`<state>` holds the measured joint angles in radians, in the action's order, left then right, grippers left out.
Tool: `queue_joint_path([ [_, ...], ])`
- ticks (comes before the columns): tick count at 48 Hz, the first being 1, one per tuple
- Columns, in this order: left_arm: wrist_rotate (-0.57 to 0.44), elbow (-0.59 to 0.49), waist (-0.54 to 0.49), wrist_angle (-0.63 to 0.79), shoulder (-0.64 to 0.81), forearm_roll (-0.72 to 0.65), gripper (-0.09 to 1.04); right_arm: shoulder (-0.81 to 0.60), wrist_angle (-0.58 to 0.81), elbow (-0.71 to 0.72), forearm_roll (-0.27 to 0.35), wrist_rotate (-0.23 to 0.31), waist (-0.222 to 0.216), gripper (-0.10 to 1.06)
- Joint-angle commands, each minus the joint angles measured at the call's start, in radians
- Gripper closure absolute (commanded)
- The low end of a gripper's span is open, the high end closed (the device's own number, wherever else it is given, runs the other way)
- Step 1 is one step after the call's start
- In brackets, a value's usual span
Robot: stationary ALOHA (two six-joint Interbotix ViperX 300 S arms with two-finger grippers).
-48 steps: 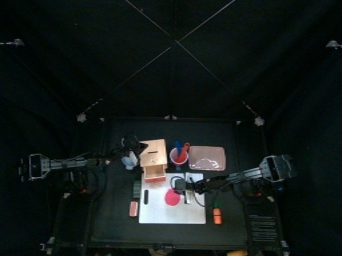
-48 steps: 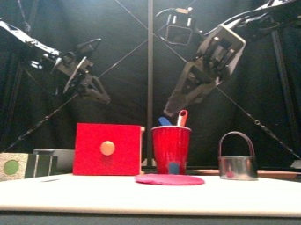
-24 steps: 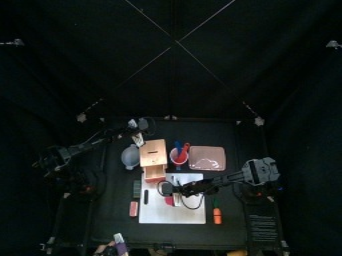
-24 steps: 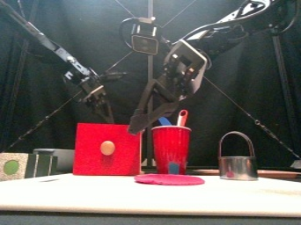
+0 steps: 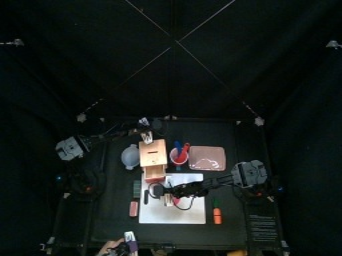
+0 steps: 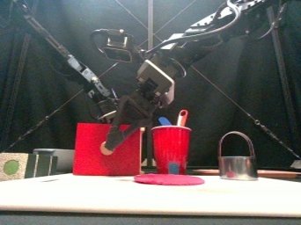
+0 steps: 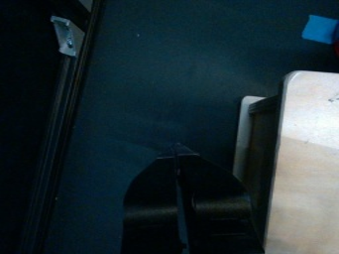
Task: Get the cutter from the drawer then cut the dough then place the extra dough in the bowl
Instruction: Shut the drawer
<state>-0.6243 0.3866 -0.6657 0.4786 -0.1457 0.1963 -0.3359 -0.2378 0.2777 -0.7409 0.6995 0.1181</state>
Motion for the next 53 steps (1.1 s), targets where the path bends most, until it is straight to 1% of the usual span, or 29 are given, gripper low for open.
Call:
queue_joint_path([
  [1,0.0,-0.025,0.029,-0.002,0.011,-0.006,0.68,0.012,0.002,-0.032,-0.012,0.0,-0.018,0.78],
  [13,0.0,-0.023,0.064,-0.002,0.011,-0.011,0.68,-0.011,-0.003,-0.048,-0.041,0.0,-0.057,0.78],
  [23,0.0,-0.035,0.087,-0.002,0.011,-0.023,0.68,-0.023,-0.005,-0.067,-0.048,0.0,-0.078,0.78],
  [29,-0.002,-0.04,0.097,-0.002,0.011,-0.025,0.68,-0.023,-0.012,-0.077,-0.069,0.0,-0.091,0.78],
  [43,-0.009,-0.041,0.1,-0.006,0.011,-0.028,0.68,-0.023,-0.037,-0.097,-0.101,0.0,-0.13,0.78],
  [53,-0.015,-0.041,0.104,-0.02,0.009,-0.028,0.68,-0.038,-0.037,-0.115,-0.123,0.0,-0.169,0.78],
])
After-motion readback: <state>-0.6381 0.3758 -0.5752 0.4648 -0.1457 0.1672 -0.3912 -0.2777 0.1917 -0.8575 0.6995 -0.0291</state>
